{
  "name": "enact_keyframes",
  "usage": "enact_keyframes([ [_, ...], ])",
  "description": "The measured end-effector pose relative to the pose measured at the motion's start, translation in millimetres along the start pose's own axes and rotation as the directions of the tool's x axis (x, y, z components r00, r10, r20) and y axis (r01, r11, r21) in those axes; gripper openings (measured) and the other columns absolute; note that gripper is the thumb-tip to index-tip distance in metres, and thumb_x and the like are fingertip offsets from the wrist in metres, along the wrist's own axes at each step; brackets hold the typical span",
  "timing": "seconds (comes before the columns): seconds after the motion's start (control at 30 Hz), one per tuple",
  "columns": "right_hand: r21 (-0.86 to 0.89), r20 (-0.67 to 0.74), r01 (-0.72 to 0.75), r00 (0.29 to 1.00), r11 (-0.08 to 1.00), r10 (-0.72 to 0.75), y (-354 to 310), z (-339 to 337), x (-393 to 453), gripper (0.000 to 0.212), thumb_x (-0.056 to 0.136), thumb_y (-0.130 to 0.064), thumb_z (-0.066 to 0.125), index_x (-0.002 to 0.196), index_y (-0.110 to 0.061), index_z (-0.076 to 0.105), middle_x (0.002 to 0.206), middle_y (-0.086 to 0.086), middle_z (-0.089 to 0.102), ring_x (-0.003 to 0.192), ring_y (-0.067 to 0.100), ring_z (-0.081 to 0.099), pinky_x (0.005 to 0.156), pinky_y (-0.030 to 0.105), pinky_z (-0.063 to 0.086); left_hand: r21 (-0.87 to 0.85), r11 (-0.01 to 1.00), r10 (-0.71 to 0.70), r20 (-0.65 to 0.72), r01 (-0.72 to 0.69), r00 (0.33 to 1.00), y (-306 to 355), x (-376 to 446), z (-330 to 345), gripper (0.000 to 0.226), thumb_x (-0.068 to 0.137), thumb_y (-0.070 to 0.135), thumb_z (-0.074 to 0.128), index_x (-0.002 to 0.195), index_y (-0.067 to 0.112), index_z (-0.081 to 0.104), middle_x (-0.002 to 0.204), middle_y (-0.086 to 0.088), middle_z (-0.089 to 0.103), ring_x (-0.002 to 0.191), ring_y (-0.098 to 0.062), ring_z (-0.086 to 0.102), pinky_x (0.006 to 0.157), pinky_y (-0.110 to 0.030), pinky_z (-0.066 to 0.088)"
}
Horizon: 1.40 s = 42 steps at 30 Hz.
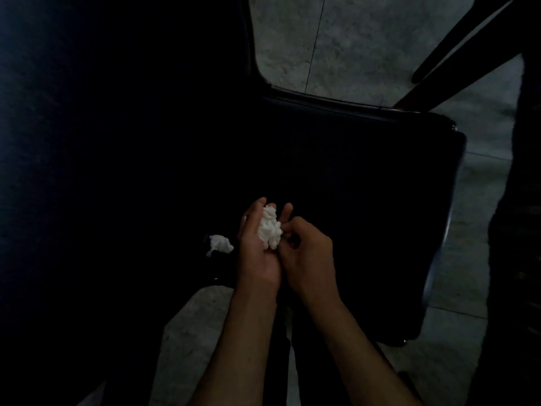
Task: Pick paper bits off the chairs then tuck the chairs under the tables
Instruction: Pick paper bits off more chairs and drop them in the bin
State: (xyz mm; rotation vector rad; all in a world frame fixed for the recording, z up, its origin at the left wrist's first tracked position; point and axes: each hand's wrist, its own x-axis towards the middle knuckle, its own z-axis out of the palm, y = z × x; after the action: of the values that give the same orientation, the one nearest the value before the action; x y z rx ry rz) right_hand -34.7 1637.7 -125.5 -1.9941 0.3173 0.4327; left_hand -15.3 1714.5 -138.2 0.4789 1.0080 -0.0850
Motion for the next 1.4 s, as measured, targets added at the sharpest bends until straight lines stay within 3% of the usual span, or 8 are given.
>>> enact_keyframes([
  [0.1, -0.272, 0.044, 0.082, 0.996, 0.959, -0.073, 3.1, 4.9, -7.3, 0.011, 0.091, -0.017, 0.059, 0.099, -0.014, 0.066, 0.094, 0.001, 0.058, 0.079, 0.011, 0.056, 0.067, 0.031, 0.05, 0.079, 0.997, 0.03, -0.07, -0.024, 0.997, -7.3, -5.8, -9.5, 0.019, 0.086, 0.02, 0.066, 0.102, 0.012, 0.063, 0.092, -0.003, 0.07, 0.091, -0.024, 0.072, 0.074, -0.036, 0.058],
  [0.3, -0.355, 0.415, 0.255, 0.905, 0.9, -0.093, 5.4, -6.2, -18.1, 0.023, 0.096, -0.029, 0.053, 0.107, -0.016, 0.068, 0.102, -0.001, 0.05, 0.081, 0.015, 0.055, 0.071, 0.031, 0.05, 0.38, 0.908, 0.268, -0.205, -0.175, 0.941, -10.5, -12.9, -40.2, 0.012, 0.09, 0.003, 0.062, 0.09, 0.013, 0.067, 0.073, 0.0, 0.071, 0.07, -0.016, 0.071, 0.058, -0.027, 0.056],
  [0.53, -0.318, 0.297, 0.298, 0.933, 0.9, -0.204, 1.7, -7.4, 6.9, 0.031, 0.089, -0.015, 0.059, 0.119, -0.013, 0.066, 0.115, 0.006, 0.06, 0.101, 0.024, 0.061, 0.083, 0.041, 0.053, 0.799, 0.543, 0.588, -0.143, -0.258, 0.796, 8.4, -26.7, -97.1, 0.023, 0.083, 0.004, 0.064, 0.083, 0.026, 0.07, 0.073, 0.006, 0.071, 0.065, -0.008, 0.068, 0.055, -0.023, 0.052],
  [0.73, -0.419, 0.566, 0.574, 0.771, 0.703, -0.293, -1.5, 51.1, 16.5, 0.046, 0.094, -0.024, 0.06, 0.14, -0.022, 0.053, 0.146, 0.01, 0.039, 0.118, 0.033, 0.05, 0.088, 0.043, 0.05, 0.949, 0.223, 0.594, 0.048, -0.222, 0.803, 8.4, -47.8, -128.1, 0.017, 0.086, -0.002, 0.061, 0.073, 0.009, 0.063, 0.077, -0.006, 0.068, 0.071, -0.019, 0.063, 0.067, -0.033, 0.052],
  [0.9, -0.553, 0.607, 0.642, 0.747, 0.531, -0.271, 13.0, 78.2, 20.4, 0.052, 0.096, -0.036, 0.056, 0.146, -0.032, 0.041, 0.154, 0.015, 0.027, 0.123, 0.042, 0.042, 0.095, 0.05, 0.042, 0.963, 0.187, 0.616, 0.037, -0.192, 0.787, 11.4, -52.8, -141.5, 0.023, 0.086, -0.003, 0.059, 0.068, 0.011, 0.054, 0.072, -0.004, 0.061, 0.069, -0.016, 0.056, 0.064, -0.017, 0.041],
  [1.0, -0.58, 0.586, 0.647, 0.754, 0.495, -0.298, 21.3, 84.0, 17.9, 0.051, 0.094, -0.032, 0.06, 0.143, -0.03, 0.045, 0.147, 0.016, 0.035, 0.112, 0.039, 0.047, 0.087, 0.047, 0.046, 0.954, 0.199, 0.617, 0.055, -0.223, 0.785, 10.6, -51.3, -144.0, 0.013, 0.086, -0.004, 0.059, 0.074, 0.001, 0.061, 0.08, -0.012, 0.067, 0.076, -0.026, 0.062, 0.072, -0.031, 0.049],
  [1.27, -0.519, 0.533, 0.637, 0.762, 0.569, -0.367, 25.8, 82.7, 16.3, 0.041, 0.087, -0.021, 0.068, 0.126, -0.013, 0.06, 0.129, 0.015, 0.048, 0.108, 0.033, 0.053, 0.078, 0.039, 0.05, 0.932, 0.295, 0.58, 0.002, -0.212, 0.815, 9.0, -51.1, -134.8, 0.007, 0.087, 0.004, 0.063, 0.088, 0.006, 0.07, 0.086, -0.007, 0.07, 0.081, -0.022, 0.068, 0.073, -0.044, 0.057],
  [1.4, -0.491, 0.4, 0.481, 0.865, 0.726, -0.302, 26.4, 67.0, 22.1, 0.031, 0.087, -0.014, 0.067, 0.117, -0.011, 0.064, 0.116, 0.015, 0.053, 0.097, 0.033, 0.057, 0.075, 0.036, 0.05, 0.835, 0.519, 0.511, -0.128, -0.186, 0.85, 10.2, -46.5, -124.4, 0.017, 0.086, 0.003, 0.064, 0.082, 0.019, 0.069, 0.075, 0.009, 0.071, 0.071, -0.006, 0.068, 0.061, -0.021, 0.054],
])
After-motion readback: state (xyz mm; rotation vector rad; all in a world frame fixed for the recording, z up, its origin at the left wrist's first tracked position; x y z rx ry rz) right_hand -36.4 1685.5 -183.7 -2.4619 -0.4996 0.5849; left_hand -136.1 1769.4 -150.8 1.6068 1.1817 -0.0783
